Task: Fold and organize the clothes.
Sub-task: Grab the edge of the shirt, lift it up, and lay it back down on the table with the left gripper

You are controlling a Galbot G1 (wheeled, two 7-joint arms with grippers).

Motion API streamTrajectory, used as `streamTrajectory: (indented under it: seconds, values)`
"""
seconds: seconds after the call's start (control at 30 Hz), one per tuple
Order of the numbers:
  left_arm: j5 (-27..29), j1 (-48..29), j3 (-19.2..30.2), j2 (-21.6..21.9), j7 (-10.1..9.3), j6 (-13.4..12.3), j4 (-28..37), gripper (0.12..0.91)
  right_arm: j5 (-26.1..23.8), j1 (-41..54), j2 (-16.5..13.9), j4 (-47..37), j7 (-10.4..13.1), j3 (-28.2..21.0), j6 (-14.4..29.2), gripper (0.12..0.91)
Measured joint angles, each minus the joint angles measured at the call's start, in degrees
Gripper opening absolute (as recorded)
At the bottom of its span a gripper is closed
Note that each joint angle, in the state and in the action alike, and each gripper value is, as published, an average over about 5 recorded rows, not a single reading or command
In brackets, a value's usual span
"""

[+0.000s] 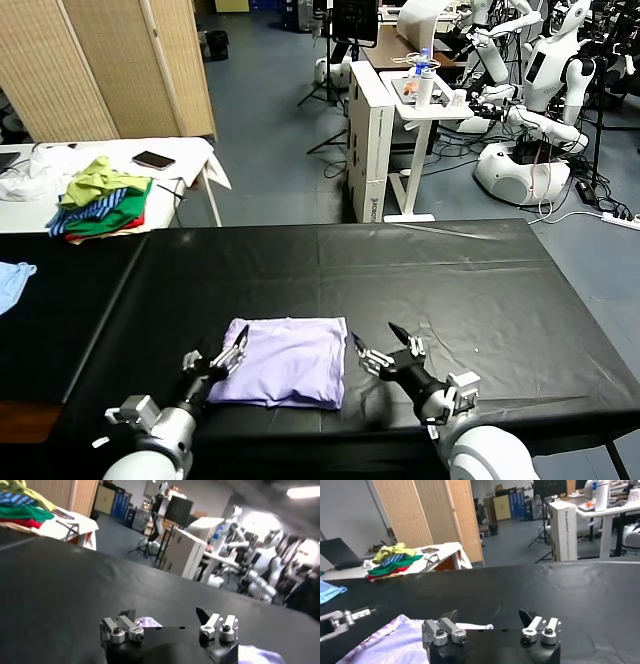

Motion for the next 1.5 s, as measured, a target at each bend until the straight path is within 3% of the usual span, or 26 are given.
streamTrajectory:
  seconds: [0.3, 0.8, 1.0, 1.27, 1.33, 1.5]
  values:
    - [-1.3, 0.1, -0.5, -0.4, 1.91, -1.0, 3.9, 0.907, -0.7, -1.1, 0.1, 0.6, -0.1, 0.4, 0.1, 0.907]
    - [-6.5, -0.4, -1.0, -0.5, 2.12, -0.5, 6.8, 0.849, -1.7, -1.9, 0.4, 0.6, -0.2, 0.4, 0.3, 0.907]
    - [-8.5, -0.2, -1.1, -0.7, 2.02, -0.3, 7.0, 0.699, -2.1, -1.9, 0.4, 0.6, -0.2, 0.3, 0.4, 0.907]
    - [-9.7, -0.2, -1.0, -1.1, 1.58, 0.1, 7.0, 0.235, -2.9, -2.2, 0.4, 0.9, -0.3, 0.3, 0.5, 0.907]
    - [-9.6, -0.2, -1.0, -1.0, 1.26, 0.1, 6.6, 0.18, -3.2, -2.4, 0.4, 0.9, -0.4, 0.3, 0.6, 0.907]
    - [-6.1, -0.2, -1.2, 0.1, 0.05, -0.1, 5.2, 0.179, -4.8, -3.1, 0.5, 0.8, -0.7, 0.4, 1.3, 0.907]
